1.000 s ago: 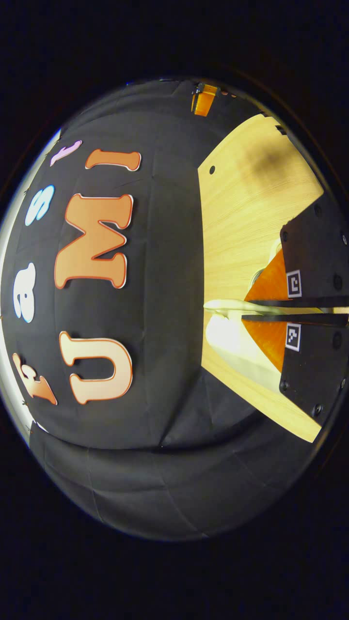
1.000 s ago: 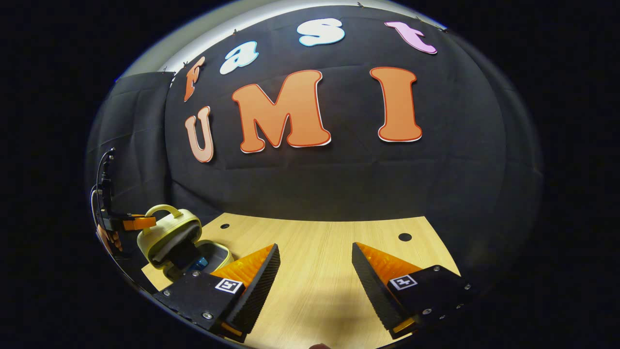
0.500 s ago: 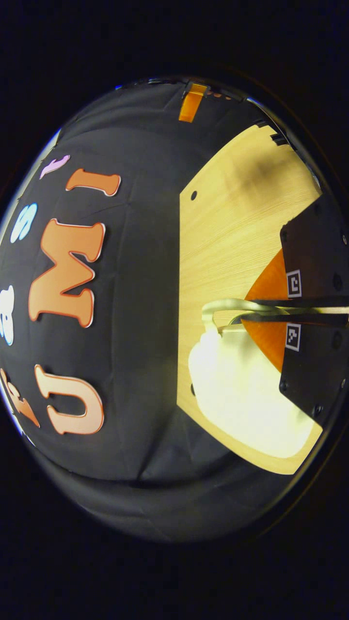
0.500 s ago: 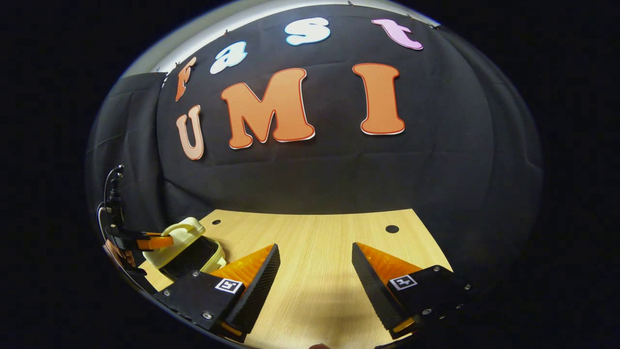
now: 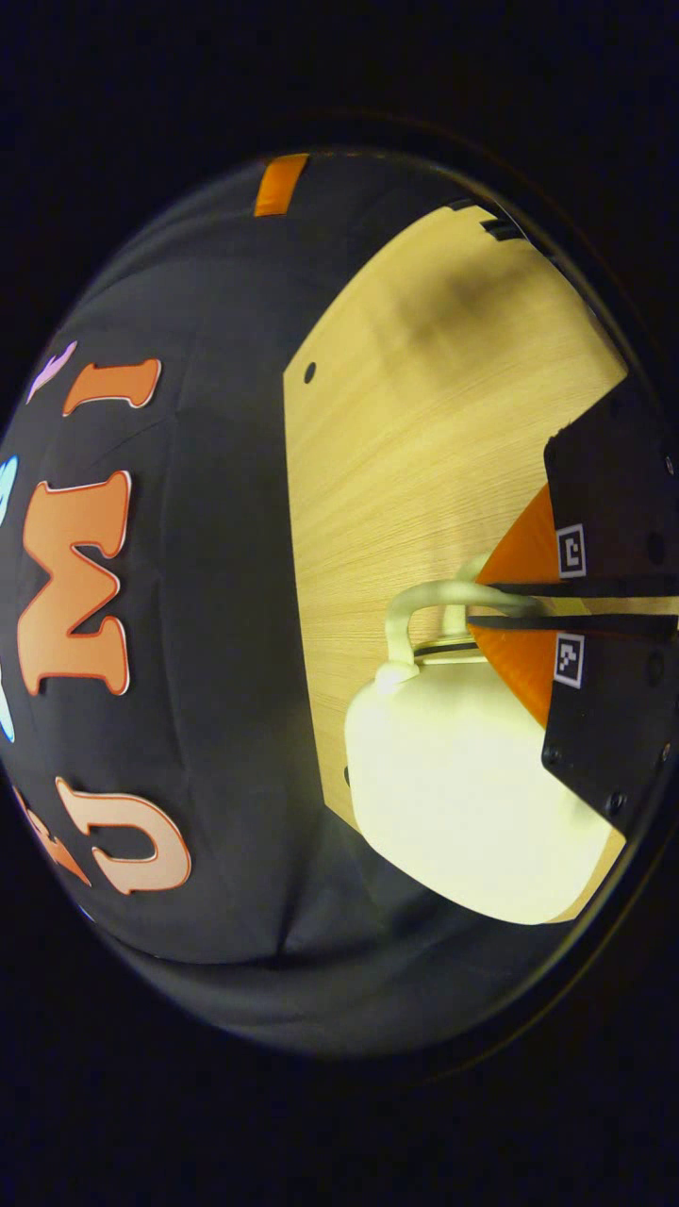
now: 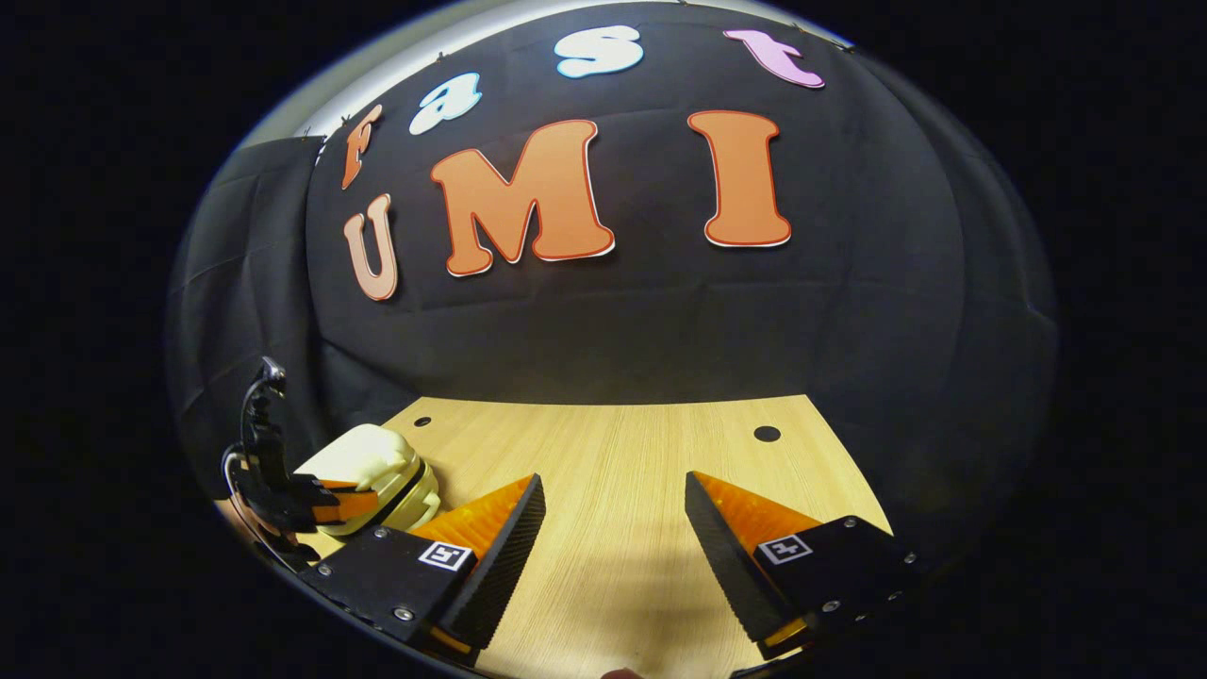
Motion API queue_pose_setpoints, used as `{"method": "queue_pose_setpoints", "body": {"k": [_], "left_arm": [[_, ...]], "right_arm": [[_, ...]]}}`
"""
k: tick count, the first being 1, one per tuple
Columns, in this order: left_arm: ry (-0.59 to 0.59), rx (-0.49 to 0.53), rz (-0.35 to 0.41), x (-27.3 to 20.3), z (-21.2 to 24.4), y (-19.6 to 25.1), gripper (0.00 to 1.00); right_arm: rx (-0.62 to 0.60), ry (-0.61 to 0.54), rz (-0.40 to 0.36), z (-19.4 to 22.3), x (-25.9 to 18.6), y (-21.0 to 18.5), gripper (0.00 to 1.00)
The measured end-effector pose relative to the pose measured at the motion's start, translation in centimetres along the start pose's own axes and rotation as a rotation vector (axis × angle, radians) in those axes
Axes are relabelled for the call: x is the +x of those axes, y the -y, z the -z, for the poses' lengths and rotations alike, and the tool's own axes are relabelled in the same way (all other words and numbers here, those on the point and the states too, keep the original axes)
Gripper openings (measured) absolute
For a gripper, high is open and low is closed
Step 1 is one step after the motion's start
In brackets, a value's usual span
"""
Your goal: First open the suitcase, pack the skin care products into it, and then close the suitcase.
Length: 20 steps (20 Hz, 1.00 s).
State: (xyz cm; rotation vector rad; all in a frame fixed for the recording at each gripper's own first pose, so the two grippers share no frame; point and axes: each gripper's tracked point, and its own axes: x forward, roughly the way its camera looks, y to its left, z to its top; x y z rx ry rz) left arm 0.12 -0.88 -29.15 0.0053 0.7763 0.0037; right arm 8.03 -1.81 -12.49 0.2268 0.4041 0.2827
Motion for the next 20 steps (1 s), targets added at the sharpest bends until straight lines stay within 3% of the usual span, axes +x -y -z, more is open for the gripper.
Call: {"method": "queue_pose_setpoints", "body": {"k": [1, 2, 4, 6, 7, 8, 10, 11, 13, 17, 20], "left_arm": [[-0.016, 0.023, -0.013, 0.1, 0.6, 0.2, 0.15], [-0.025, 0.046, -0.012, 0.2, 1.0, 0.6, 0.16], [-0.014, 0.042, 0.056, -0.3, 1.0, 3.0, 0.29], [0.046, 0.071, 0.080, -1.1, -1.0, 4.5, 0.31], [0.082, 0.086, 0.079, -1.7, -2.4, 5.0, 0.46], [0.130, 0.090, 0.085, -2.9, -4.0, 6.1, 0.48], [0.227, 0.080, 0.102, -4.6, -7.6, 7.5, 0.63], [0.270, 0.074, 0.108, -5.4, -9.3, 8.2, 0.81], [0.365, 0.064, 0.093, -7.5, -12.5, 8.9, 0.94], [0.516, 0.009, 0.063, -12.4, -18.9, 9.8, 0.94], [0.599, -0.015, 0.015, -14.5, -20.8, 9.5, 0.96]], "right_arm": [[-0.001, 0.001, 0.001, 0.0, 0.0, 0.0, 0.95], [-0.001, 0.002, -0.004, -0.1, 0.2, -0.2, 0.95], [-0.004, 0.003, -0.008, -0.1, 0.2, -0.3, 0.95], [-0.008, 0.004, -0.004, -0.1, 0.1, -0.2, 0.95], [-0.007, 0.011, -0.001, -0.3, 0.1, -0.3, 0.95], [-0.009, 0.026, 0.006, -0.8, 0.0, -0.2, 0.95], [-0.026, 0.066, 0.023, -1.7, -0.2, -0.2, 0.95], [-0.042, 0.085, 0.030, -2.3, -0.3, -0.4, 0.95], [-0.075, 0.127, 0.046, -3.4, -0.9, -1.0, 0.95], [-0.097, 0.213, 0.035, -5.4, -1.3, -2.9, 0.95], [-0.096, 0.246, 0.029, -6.0, -1.6, -3.8, 0.95]]}}
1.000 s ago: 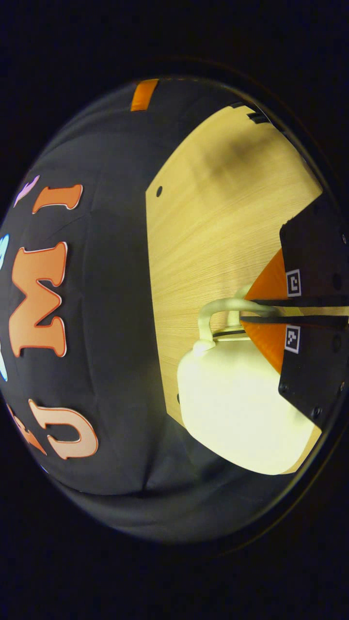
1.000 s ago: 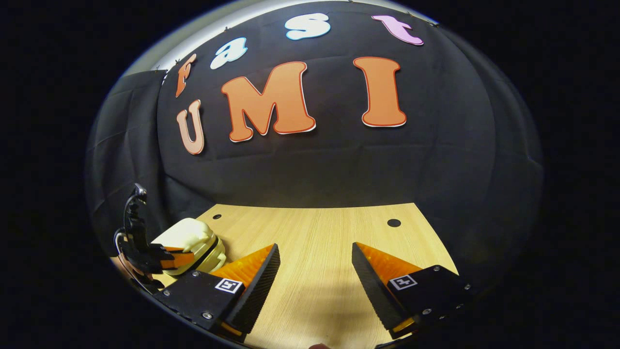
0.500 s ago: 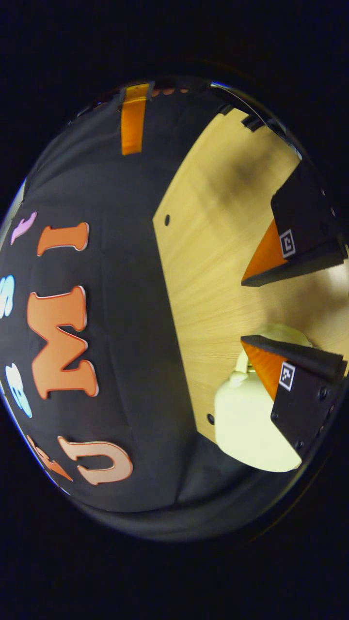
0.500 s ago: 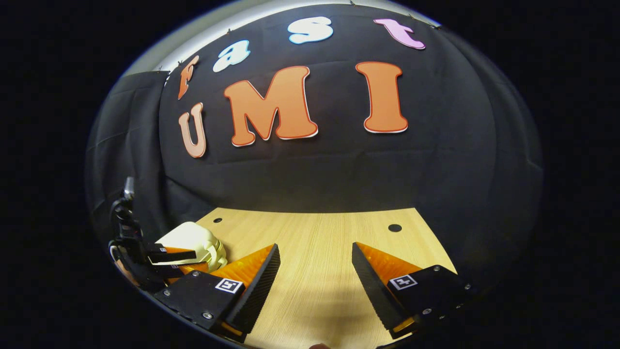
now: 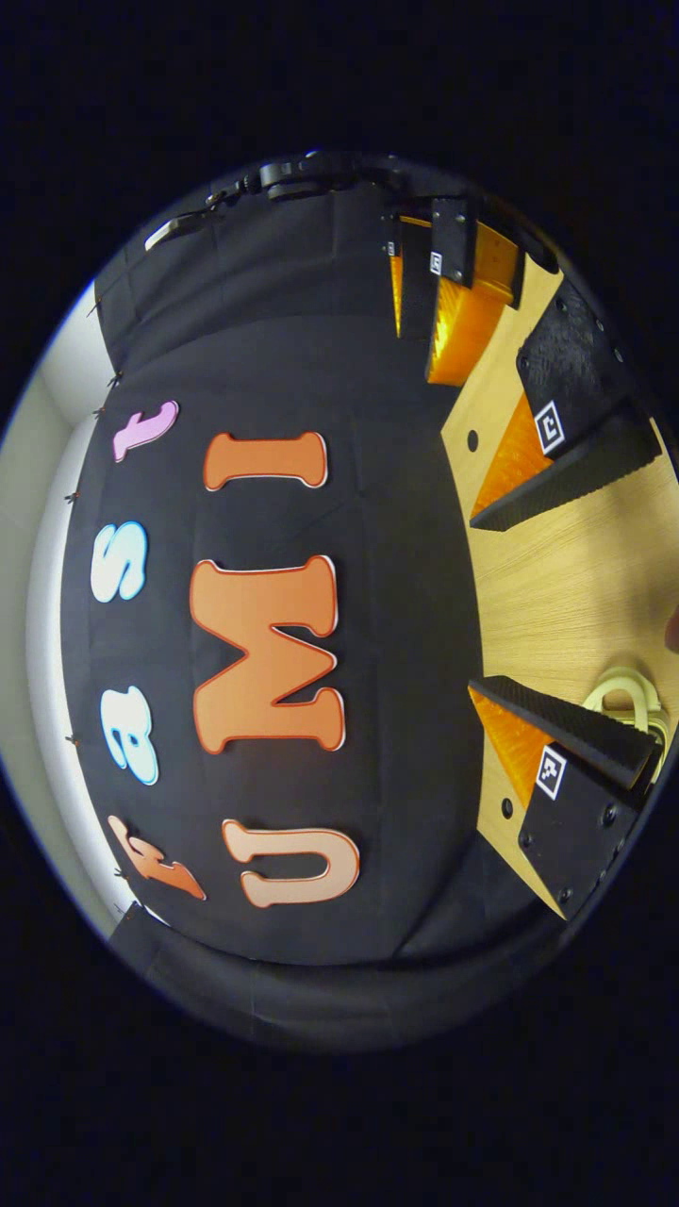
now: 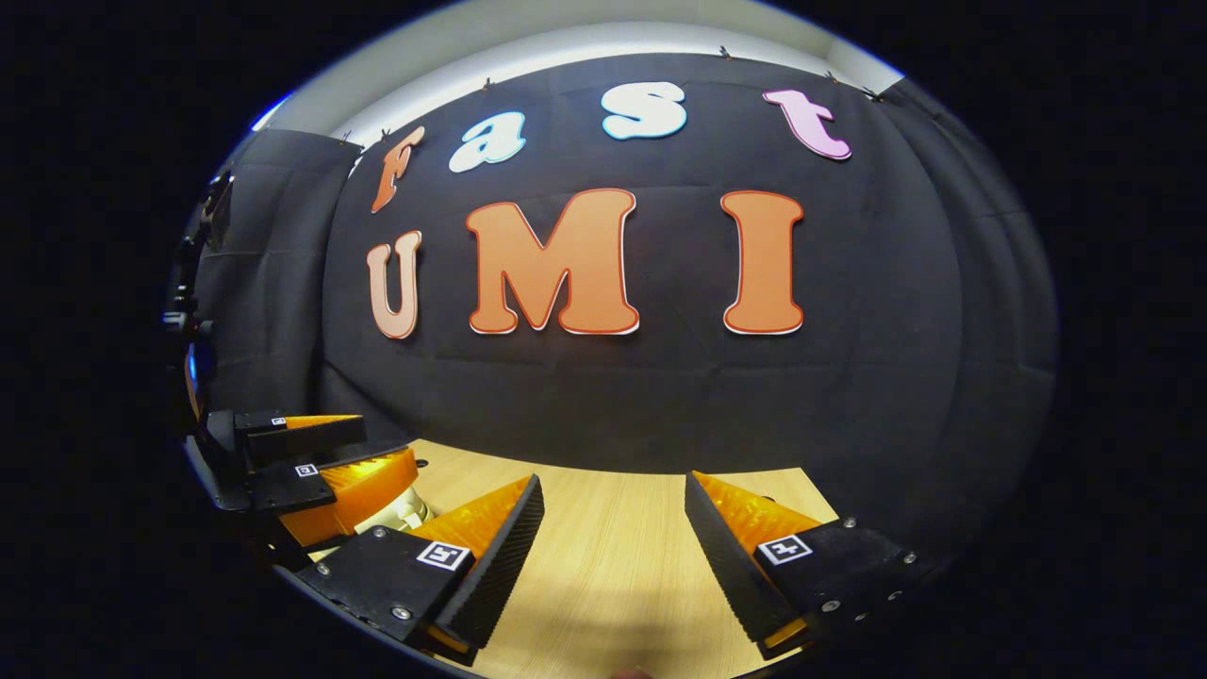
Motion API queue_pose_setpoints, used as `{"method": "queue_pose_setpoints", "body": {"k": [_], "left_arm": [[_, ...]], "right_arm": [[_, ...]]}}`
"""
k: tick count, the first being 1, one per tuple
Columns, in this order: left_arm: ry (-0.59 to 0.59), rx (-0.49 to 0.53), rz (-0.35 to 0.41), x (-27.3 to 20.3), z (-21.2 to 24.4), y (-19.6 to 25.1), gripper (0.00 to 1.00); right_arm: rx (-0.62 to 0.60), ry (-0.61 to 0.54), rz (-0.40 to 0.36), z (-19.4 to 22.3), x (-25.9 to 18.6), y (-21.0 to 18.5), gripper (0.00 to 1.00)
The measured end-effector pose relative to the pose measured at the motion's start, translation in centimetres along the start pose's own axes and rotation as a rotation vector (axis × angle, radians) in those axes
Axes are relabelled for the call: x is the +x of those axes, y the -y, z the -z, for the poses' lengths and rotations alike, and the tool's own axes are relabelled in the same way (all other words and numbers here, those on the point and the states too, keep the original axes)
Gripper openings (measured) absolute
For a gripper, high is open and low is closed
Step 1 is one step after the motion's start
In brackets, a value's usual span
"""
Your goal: First open the suitcase, pack the skin care products into it, and then close the suitcase.
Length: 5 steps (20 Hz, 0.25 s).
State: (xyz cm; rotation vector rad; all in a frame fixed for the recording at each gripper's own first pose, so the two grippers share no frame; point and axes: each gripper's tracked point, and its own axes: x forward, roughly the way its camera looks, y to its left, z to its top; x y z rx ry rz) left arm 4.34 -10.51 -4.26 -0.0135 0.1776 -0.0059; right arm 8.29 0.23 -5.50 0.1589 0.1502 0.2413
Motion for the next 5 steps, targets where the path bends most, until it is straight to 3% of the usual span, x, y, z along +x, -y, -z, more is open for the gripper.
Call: {"method": "queue_pose_setpoints", "body": {"k": [5], "left_arm": [[0.013, 0.017, -0.027, -0.21, -0.42, -0.41, 0.98]], "right_arm": [[-0.010, 0.027, 0.008, -0.29, 0.01, -0.10, 0.95]]}}
